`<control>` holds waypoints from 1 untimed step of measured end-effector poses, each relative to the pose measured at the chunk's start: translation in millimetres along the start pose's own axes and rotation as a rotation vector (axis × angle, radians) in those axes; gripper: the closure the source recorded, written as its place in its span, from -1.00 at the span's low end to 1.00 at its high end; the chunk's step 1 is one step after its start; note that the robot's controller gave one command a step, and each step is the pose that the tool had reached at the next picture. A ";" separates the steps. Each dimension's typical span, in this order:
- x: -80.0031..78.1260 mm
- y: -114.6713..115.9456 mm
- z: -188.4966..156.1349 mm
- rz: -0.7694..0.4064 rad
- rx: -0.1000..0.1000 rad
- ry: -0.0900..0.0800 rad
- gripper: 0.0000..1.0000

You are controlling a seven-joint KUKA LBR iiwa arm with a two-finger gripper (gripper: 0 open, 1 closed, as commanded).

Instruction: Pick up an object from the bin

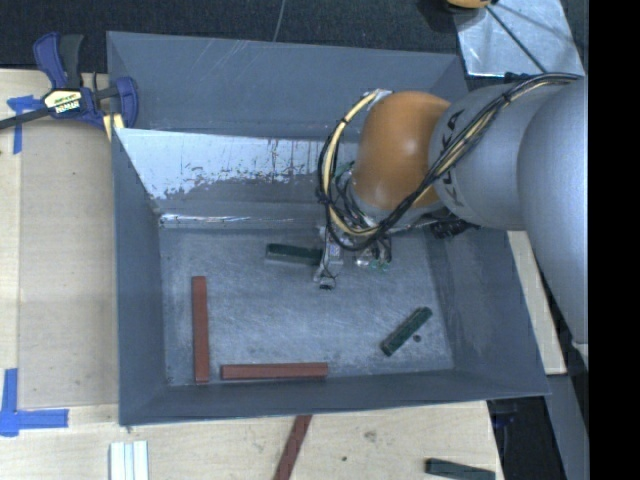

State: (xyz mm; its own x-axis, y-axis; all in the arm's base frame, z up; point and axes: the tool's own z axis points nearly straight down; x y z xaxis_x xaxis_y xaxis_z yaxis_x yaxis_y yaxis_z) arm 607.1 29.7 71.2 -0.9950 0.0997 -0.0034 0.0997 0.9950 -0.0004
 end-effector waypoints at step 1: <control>0.0 0.0 0.0 0.000 0.000 0.000 1.00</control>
Offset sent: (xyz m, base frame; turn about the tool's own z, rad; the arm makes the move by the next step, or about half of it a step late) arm -0.0012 0.0060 0.1383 -0.0127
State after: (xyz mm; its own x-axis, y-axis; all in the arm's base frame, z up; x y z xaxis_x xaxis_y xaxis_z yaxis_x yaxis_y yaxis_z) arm 607.1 29.7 71.2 -0.9950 0.0998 -0.0034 0.0998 0.9950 -0.0004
